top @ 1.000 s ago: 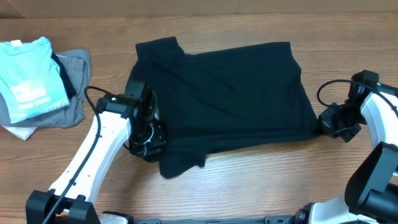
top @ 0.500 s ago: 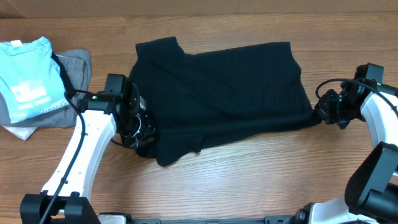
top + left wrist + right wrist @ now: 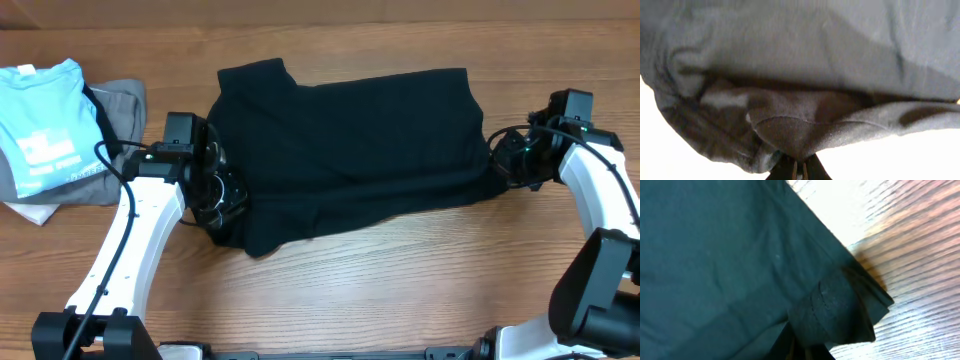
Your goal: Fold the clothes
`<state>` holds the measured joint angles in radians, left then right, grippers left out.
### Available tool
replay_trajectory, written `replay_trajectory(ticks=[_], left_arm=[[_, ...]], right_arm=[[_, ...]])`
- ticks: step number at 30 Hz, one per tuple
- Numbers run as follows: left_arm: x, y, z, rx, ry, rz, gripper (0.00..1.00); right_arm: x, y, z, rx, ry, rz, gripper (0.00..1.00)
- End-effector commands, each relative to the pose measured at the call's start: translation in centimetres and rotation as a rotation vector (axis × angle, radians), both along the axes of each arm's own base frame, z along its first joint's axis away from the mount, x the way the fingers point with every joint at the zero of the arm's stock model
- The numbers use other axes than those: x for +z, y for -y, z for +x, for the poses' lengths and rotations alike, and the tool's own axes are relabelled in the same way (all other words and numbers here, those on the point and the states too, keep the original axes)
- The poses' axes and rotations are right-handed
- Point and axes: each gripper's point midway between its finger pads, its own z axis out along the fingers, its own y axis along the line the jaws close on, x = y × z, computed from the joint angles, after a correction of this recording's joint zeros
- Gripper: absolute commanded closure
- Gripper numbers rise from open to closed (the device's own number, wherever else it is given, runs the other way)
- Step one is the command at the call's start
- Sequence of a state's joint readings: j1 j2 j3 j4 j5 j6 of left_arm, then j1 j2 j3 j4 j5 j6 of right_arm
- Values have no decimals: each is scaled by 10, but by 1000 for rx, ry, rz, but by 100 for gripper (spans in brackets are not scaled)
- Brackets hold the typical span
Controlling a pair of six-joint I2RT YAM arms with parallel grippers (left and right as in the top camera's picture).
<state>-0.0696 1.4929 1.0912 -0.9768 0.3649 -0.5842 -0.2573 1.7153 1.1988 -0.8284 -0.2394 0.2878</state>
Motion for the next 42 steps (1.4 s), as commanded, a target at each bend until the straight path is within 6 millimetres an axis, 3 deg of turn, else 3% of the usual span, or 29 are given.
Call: replay_trajectory(ticks=[1, 8, 13, 19, 29, 37, 42], left_arm=[[4, -12, 17, 45, 55, 49, 96], [-11, -12, 29, 45, 53, 54, 95], [-32, -12, 37, 46, 20, 64, 96], [-52, -28, 47, 68, 12, 156, 96], [-48, -31, 74, 100, 118, 169, 92], [-46, -33, 80, 111, 144, 179, 92], [-46, -31, 80, 107, 143, 167, 92]], right_arm=[[14, 11, 9, -18, 43, -63, 94], [12, 17, 9, -29, 34, -96, 91], [8, 17, 9, -29, 27, -94, 91], [3, 18, 12, -28, 26, -94, 91], [5, 20, 21, -29, 64, -102, 90], [6, 9, 26, 0, 77, -105, 89], [8, 1, 30, 21, 90, -107, 82]])
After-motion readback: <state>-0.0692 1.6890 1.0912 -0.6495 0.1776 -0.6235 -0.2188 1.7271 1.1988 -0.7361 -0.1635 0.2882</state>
